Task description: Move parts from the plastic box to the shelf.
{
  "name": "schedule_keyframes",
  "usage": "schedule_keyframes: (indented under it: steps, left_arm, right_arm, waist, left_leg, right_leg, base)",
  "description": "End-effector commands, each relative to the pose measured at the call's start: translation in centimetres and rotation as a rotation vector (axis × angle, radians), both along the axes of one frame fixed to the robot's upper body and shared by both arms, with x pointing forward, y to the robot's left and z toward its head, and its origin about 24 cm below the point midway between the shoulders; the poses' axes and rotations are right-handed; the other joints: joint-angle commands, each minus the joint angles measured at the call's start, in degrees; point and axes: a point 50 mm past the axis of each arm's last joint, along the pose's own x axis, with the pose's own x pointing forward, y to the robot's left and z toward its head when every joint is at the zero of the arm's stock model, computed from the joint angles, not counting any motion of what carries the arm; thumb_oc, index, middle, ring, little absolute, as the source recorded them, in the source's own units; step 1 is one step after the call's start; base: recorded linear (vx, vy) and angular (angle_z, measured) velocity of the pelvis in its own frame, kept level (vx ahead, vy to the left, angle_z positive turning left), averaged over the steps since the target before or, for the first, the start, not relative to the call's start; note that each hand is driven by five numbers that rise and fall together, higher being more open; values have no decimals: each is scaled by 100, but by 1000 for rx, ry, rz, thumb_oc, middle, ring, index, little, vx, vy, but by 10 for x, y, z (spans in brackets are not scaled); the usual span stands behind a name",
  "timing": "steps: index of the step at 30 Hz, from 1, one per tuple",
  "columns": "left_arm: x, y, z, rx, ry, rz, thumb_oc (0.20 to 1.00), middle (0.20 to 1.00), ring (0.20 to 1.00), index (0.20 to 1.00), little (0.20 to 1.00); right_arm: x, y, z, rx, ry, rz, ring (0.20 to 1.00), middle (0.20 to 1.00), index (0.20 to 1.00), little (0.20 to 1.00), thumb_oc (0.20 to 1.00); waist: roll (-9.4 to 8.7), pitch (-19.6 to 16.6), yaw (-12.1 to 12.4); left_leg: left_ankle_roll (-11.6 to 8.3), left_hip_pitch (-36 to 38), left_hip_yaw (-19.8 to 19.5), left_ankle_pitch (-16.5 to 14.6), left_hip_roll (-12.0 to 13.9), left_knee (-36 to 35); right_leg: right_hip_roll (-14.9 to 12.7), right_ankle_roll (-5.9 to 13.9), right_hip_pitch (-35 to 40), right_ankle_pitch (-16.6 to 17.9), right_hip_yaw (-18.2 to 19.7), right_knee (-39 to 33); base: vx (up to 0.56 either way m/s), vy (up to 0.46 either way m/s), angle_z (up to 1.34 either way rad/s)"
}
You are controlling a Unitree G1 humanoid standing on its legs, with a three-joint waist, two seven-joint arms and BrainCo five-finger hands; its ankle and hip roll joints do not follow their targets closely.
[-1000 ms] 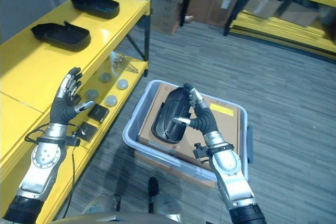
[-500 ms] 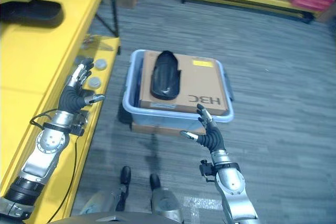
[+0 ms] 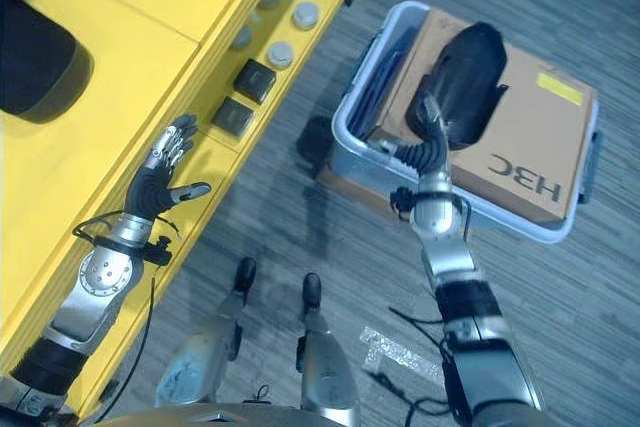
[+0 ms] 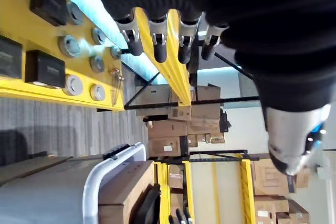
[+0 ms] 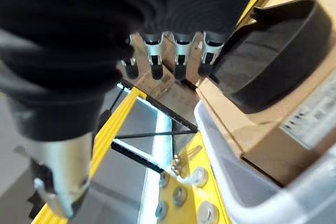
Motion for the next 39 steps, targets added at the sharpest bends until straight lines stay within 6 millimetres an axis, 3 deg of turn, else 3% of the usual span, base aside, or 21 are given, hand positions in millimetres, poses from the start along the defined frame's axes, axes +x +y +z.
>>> schedule_keyframes:
  steps: [1,4,13,17,18,19,20,22,24,25,26,29,30,31,32,33,34,36,39]
  left_arm:
    - [-1,-3,23,-53,-126,-28,1000,1000,1000,1000,1000]
    - [0,-3,24,-57,-136,-13,1000,1000,1000,1000,1000]
    - [8,-11,27,-80,-148,-18,1000,1000,1000,1000,1000]
    - [9,-10,28,-79,-149,-10,1000,1000,1000,1000,1000]
    - [10,-4,26,-77,-134,7,1000,1000,1000,1000,1000]
    - [8,4,20,-64,-104,22,1000,1000,1000,1000,1000]
    - [8,4,20,-64,-104,22,1000,1000,1000,1000,1000]
    - [4,16,10,-28,-60,57,1000,1000,1000,1000,1000]
    - [4,16,10,-28,-60,57,1000,1000,1000,1000,1000]
    - [2,20,5,-38,-32,76,1000,1000,1000,1000,1000]
    - [1,20,0,-42,-9,85,1000,1000,1000,1000,1000]
    - [0,20,-1,-49,-8,88,1000,1000,1000,1000,1000]
    - [-4,21,-5,-65,7,96,1000,1000,1000,1000,1000]
    - [-4,21,-5,-65,7,96,1000,1000,1000,1000,1000]
    - [-5,20,-5,-49,5,90,1000,1000,1000,1000,1000]
    - [-3,20,-5,-39,0,103,1000,1000,1000,1000,1000]
    - [-3,20,-5,-39,0,103,1000,1000,1000,1000,1000]
    - [-3,18,-9,-40,8,105,1000,1000,1000,1000,1000]
    - [-5,17,-10,-41,13,102,1000,1000,1000,1000,1000]
  right_arm:
    - [-7,-16,22,-79,-106,-88,1000,1000,1000,1000,1000]
    - [-6,-21,30,-85,-136,-121,1000,1000,1000,1000,1000]
    - [-39,-40,13,-73,-146,-167,1000,1000,1000,1000,1000]
    - [-42,-38,13,-59,-158,-148,1000,1000,1000,1000,1000]
    - [-52,-31,10,-57,-158,-79,1000,1000,1000,1000,1000]
    - [-63,-24,3,-53,-134,0,1000,1000,1000,1000,1000]
    - [-63,-24,3,-53,-134,0,1000,1000,1000,1000,1000]
    - [-82,-21,-7,-30,-94,72,1000,1000,1000,1000,1000]
    - [-82,-21,-7,-30,-94,72,1000,1000,1000,1000,1000]
    - [-88,-23,-11,5,-78,90,1000,1000,1000,1000,1000]
    - [-90,-22,-18,29,-42,101,1000,1000,1000,1000,1000]
    - [-91,-23,-21,33,-30,95,1000,1000,1000,1000,1000]
    - [-93,-27,-24,34,-16,75,1000,1000,1000,1000,1000]
    - [-93,-27,-24,34,-16,75,1000,1000,1000,1000,1000]
    - [-92,-27,-23,38,-24,68,1000,1000,1000,1000,1000]
    - [-89,-24,-25,37,-20,66,1000,1000,1000,1000,1000]
    - [-89,-24,-25,37,-20,66,1000,1000,1000,1000,1000]
    - [-92,-20,-29,17,-1,66,1000,1000,1000,1000,1000]
    - [-93,-17,-33,19,13,69,1000,1000,1000,1000,1000]
  waist:
    - [-99,-226,-145]
    - [-86,-205,-127]
    - [-140,-451,-270]
    - [-141,-494,-303]
    - [-179,-562,-374]
    - [-245,-630,-421]
    - [-245,-630,-421]
    - [-359,-630,-443]
    - [-359,-630,-443]
    - [-435,-493,-426]
    - [-464,-538,-432]
    - [-425,-594,-440]
    - [-362,-737,-447]
    - [-362,-737,-447]
    - [-244,-780,-416]
    - [-168,-733,-304]
    - [-168,-733,-304]
    - [8,-836,-362]
    - [31,-952,-358]
  left_leg:
    - [46,552,-215,-1074,189,129]
    - [38,518,-239,-1052,191,119]
    - [-24,790,-183,-1142,277,113]
    - [-36,851,-146,-1182,310,125]
    - [-22,1005,-74,-1319,361,289]
    - [-42,1288,37,-1760,443,838]
    - [-42,1288,37,-1760,443,838]
    - [-135,1281,249,-1693,449,2351]
    - [-135,1281,249,-1693,449,2351]
    - [-79,851,185,-1271,285,3729]
    - [46,231,146,-1172,62,4598]
    - [22,103,187,-1209,161,4397]
    - [-49,139,341,-1231,464,3424]
    - [-49,139,341,-1231,464,3424]
    - [-131,124,412,-1093,591,2311]
    - [-267,93,416,-628,529,1651]
    - [-267,93,416,-628,529,1651]
    - [-299,552,565,-504,702,891]
    - [-241,710,536,-516,616,660]
  right_leg:
    - [82,-22,-142,-433,114,124]
    - [85,-26,-156,-436,114,112]
    - [128,-55,119,-641,83,103]
    - [121,-49,150,-690,56,163]
    - [113,-71,210,-789,36,451]
    - [206,-143,415,-1059,178,762]
    - [206,-143,415,-1059,178,762]
    - [339,-285,900,-1241,337,941]
    - [339,-285,900,-1241,337,941]
    - [414,-393,1139,-1203,457,1006]
    - [487,-451,1330,-1230,677,919]
    - [491,-436,1368,-1261,720,888]
    - [460,-402,1480,-1334,805,806]
    - [460,-402,1480,-1334,805,806]
    - [508,-386,1605,-1414,835,733]
    - [518,-380,1741,-1482,917,692]
    - [518,-380,1741,-1482,917,692]
    - [443,-299,1834,-1545,849,603]
    - [291,-240,1827,-1546,837,549]
  base:
    - [10,-25,11]
    - [9,-17,1]
    - [24,-29,1]
    - [3,-36,-4]
    - [149,-160,-11]
    - [149,-160,-11]
    - [219,-220,-29]
    - [161,-179,-59]
    - [59,-83,-41]
    - [84,-178,-57]
    - [84,-178,-57]
    - [106,6,-76]
    - [139,47,-95]
    - [237,130,-161]
    - [180,156,-125]
    - [180,156,-125]
    - [134,118,-84]
    - [111,203,-31]
    - [89,218,-27]
